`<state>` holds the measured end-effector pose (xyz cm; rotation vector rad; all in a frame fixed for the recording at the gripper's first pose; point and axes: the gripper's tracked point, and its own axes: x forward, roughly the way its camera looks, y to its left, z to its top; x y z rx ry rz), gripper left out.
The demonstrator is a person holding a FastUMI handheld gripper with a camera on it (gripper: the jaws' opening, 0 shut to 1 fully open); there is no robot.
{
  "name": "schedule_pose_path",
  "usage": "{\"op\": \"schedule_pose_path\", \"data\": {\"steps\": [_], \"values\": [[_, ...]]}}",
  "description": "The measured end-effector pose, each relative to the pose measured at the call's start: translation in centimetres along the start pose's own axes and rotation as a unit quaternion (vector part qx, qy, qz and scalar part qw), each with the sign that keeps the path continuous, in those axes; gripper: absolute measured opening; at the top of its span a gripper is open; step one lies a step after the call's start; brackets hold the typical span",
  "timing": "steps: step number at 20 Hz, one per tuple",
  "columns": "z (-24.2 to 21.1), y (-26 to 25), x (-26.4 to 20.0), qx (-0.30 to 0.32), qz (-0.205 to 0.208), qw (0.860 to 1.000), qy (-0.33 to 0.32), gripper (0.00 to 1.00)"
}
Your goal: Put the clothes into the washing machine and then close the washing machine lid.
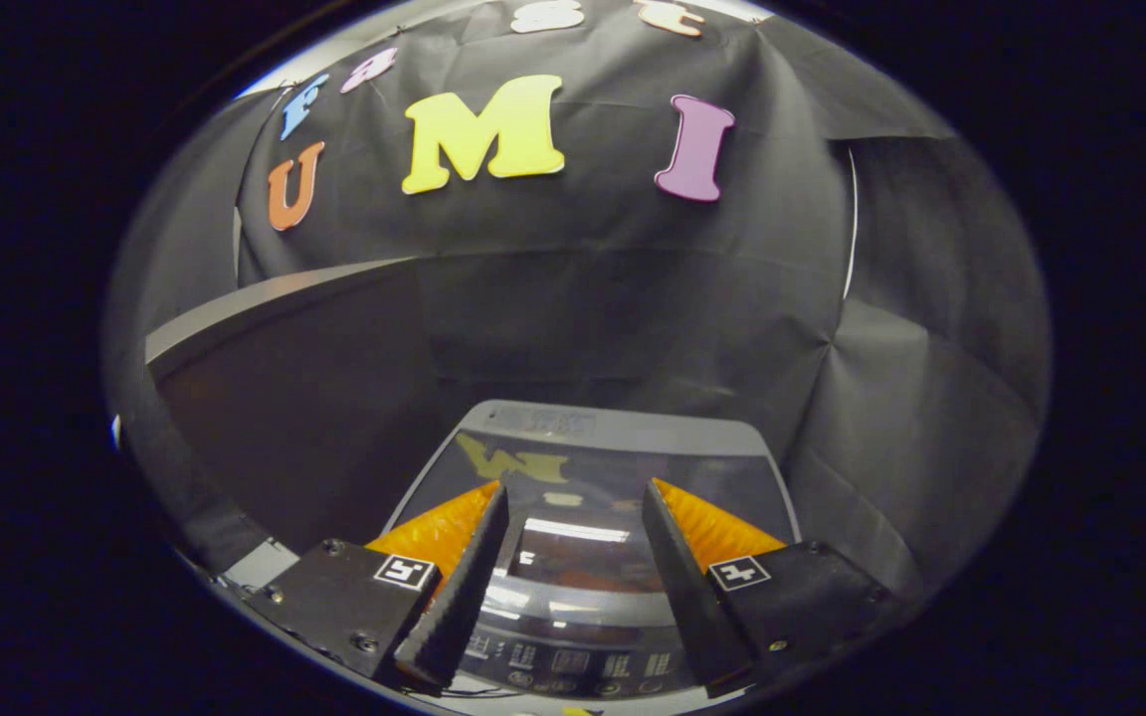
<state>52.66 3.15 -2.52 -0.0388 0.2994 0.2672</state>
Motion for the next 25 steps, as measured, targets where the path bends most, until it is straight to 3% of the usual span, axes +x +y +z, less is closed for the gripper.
{"op": "schedule_pose_path", "data": {"steps": [5, 18, 21, 25], "values": [[-3.8, 2.4, -8.0, 0.022, -0.012, 1.0, 0.001, 0.86], [-10.7, 12.9, -33.0, 0.049, -0.106, 0.988, -0.1, 0.88], [-12.2, 13.9, -36.9, 0.044, -0.118, 0.986, -0.106, 0.95], [-13.0, 13.6, -40.2, 0.054, -0.135, 0.983, -0.114, 0.95]]}}
